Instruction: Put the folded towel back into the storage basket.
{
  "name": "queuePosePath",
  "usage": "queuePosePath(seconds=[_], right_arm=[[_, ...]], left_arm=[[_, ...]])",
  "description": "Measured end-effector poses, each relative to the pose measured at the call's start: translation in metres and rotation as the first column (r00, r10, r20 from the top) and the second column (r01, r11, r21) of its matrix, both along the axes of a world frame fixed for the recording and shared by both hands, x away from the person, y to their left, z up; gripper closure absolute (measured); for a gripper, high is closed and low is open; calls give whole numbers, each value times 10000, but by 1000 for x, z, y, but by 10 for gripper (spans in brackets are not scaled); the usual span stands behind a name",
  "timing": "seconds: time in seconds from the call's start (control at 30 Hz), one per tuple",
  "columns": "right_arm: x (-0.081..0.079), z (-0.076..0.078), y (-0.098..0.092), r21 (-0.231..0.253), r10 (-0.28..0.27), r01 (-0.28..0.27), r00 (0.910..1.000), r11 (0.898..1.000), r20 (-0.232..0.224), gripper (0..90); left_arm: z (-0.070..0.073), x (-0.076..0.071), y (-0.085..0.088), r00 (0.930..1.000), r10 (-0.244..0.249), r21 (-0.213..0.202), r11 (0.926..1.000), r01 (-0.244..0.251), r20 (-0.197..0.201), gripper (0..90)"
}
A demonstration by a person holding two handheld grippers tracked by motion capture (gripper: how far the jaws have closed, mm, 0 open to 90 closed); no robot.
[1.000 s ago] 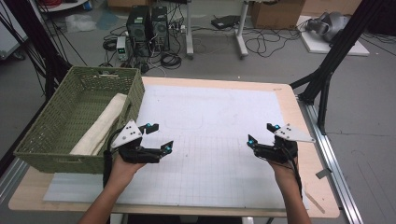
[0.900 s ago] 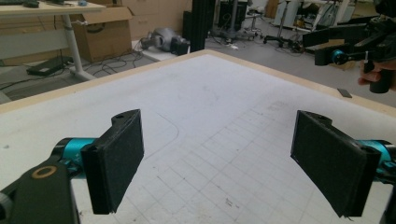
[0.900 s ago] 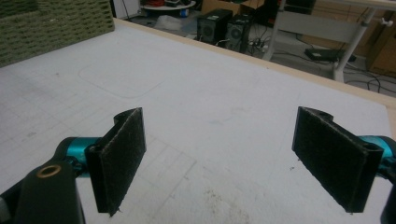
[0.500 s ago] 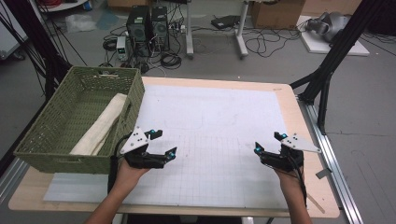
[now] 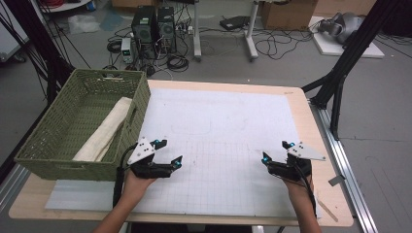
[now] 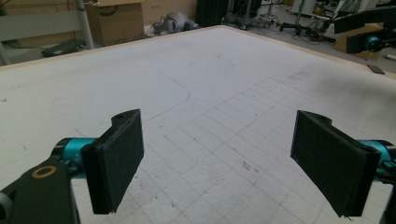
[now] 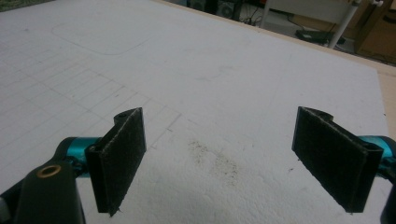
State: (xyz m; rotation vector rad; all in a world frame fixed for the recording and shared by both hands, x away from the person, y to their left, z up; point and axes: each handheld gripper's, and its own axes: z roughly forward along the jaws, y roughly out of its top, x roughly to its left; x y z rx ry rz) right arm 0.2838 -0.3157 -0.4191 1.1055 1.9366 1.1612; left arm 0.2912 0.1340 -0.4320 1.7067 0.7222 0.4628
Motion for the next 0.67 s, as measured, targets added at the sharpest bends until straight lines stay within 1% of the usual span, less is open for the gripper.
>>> queuePosePath(seconds=[0.23,0.43,0.5,0.57,0.67], right_arm=[[0,1,3,81,8,-9,10000,10000,26,161],[0,1,1,40,15,-15,10000,10000,97,161],[0,1,2,62,-9,8,10000,10000,60,161],[0,1,1,78,-16,15,10000,10000,66,161],[0,1,0,28,-58,58,10000,10000,79,161]], left_arm=[[1,0,2,10000,15,-56,10000,-15,49,174],[2,0,2,10000,20,-75,10000,-19,62,174],[2,0,1,10000,9,-78,10000,-9,64,174],[3,0,1,10000,15,-150,9999,-14,68,174],[3,0,0,10000,0,-107,9999,1,96,174]])
